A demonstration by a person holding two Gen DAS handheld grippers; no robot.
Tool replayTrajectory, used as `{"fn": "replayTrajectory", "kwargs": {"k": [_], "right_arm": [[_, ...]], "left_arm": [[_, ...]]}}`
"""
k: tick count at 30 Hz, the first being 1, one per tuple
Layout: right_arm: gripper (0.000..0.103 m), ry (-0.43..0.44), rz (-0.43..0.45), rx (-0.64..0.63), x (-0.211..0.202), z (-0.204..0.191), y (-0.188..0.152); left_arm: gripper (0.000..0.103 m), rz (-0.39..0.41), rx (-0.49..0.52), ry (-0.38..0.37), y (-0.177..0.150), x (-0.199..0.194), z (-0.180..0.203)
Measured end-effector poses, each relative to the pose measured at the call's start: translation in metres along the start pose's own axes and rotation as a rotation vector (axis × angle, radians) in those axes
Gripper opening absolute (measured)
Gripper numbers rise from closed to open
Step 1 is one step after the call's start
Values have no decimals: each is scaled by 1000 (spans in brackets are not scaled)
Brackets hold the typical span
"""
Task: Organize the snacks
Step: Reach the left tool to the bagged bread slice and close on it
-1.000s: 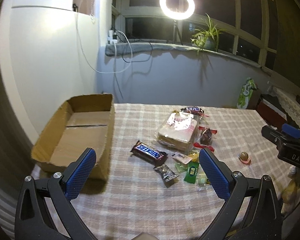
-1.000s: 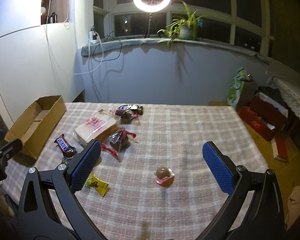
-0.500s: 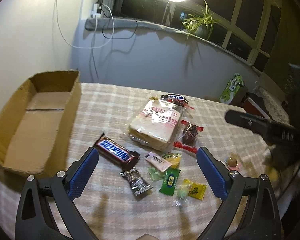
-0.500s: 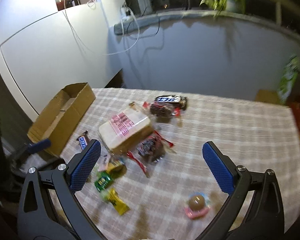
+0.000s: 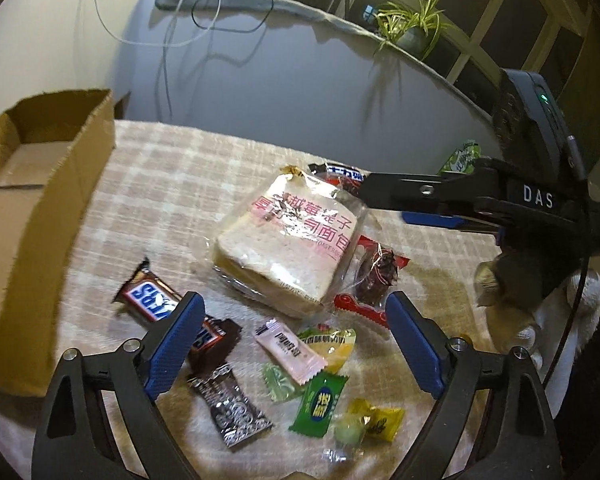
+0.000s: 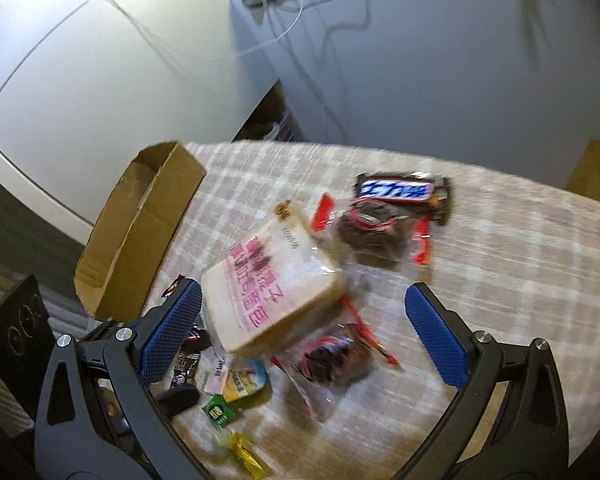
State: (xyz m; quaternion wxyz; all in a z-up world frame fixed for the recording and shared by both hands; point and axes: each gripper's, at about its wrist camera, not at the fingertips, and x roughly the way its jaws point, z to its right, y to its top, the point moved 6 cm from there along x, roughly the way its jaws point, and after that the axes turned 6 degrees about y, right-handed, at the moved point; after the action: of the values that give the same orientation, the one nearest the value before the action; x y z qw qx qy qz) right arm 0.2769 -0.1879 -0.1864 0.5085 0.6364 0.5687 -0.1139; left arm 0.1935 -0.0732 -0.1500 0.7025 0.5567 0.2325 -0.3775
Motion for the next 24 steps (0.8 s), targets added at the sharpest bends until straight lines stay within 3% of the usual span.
{"fn": "replayTrajectory", "kwargs": {"k": [8, 14, 24], "right_arm": [[103, 70, -77, 56, 36, 3, 5], [103, 70, -98, 61, 47, 3, 7], [80, 52, -134, 68, 57, 10, 1]], "left_arm": [[85, -39, -11, -18, -1, 16, 0], [79, -53, -13, -18, 0, 25, 1], [67, -55, 14, 0, 8, 39, 4]]}}
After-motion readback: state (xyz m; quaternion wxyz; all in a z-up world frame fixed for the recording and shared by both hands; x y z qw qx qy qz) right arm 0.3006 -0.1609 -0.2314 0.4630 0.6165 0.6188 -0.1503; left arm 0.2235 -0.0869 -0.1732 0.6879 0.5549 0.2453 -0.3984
